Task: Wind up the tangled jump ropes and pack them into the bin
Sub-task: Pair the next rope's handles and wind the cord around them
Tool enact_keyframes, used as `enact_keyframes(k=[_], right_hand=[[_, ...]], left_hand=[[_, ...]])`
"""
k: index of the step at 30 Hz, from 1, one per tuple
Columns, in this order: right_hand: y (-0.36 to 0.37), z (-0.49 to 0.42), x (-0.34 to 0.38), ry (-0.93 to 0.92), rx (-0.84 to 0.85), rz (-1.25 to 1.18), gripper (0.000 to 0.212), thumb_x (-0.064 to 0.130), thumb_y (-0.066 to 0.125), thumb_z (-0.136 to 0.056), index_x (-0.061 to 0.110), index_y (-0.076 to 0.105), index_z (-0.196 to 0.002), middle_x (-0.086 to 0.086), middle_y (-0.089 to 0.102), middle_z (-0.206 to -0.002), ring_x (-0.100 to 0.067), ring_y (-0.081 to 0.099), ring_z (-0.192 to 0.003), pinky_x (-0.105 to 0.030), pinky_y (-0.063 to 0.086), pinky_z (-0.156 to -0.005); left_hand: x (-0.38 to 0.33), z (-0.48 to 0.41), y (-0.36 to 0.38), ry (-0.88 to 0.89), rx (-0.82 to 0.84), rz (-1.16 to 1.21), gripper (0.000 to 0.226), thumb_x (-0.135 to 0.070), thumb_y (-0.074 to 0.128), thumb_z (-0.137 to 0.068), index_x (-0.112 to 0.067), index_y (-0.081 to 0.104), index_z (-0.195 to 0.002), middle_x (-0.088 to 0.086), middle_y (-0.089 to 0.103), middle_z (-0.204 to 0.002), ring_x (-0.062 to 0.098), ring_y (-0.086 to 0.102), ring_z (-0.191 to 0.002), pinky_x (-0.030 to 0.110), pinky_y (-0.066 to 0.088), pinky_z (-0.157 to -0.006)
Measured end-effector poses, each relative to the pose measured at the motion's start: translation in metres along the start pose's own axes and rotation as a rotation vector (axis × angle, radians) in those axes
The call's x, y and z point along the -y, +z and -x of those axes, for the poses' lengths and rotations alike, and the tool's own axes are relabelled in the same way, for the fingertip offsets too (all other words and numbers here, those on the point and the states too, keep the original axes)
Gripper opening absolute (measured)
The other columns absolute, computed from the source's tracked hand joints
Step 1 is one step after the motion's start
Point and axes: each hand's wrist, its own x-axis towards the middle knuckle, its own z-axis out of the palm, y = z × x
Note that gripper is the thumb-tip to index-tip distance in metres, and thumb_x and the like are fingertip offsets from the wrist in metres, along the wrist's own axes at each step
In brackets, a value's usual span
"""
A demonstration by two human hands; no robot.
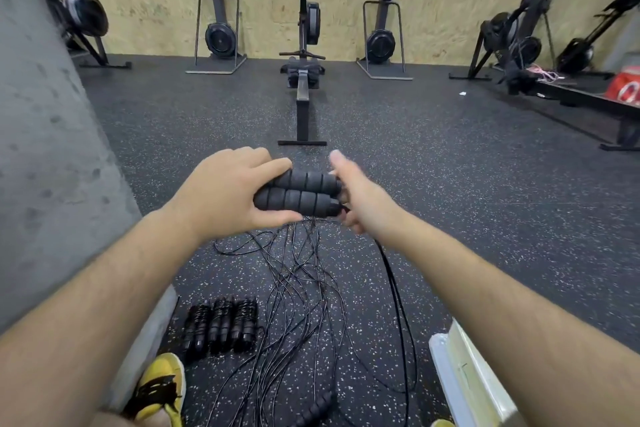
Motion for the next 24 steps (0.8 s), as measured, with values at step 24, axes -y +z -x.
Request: enact_keyframes(k=[24], right_hand=[[-0.021,0.007,-0.005,-0.172,-0.181,0.352,0.044,0.058,0.07,-0.081,0.016,0.062,-0.094,0.006,0.064,-0.074,-0.007,0.053,-0.061,-0.028,0.043,-0.062]], left_hand=[[-0.015,-0.004,0.011,-0.091,-0.07,-0.151,0.087,-0.087,0.043,-0.081,-0.018,0.064,-0.13,0.002,0.059,-0.085,0.028,0.06,-0.075,0.036,0.042,-0.062]])
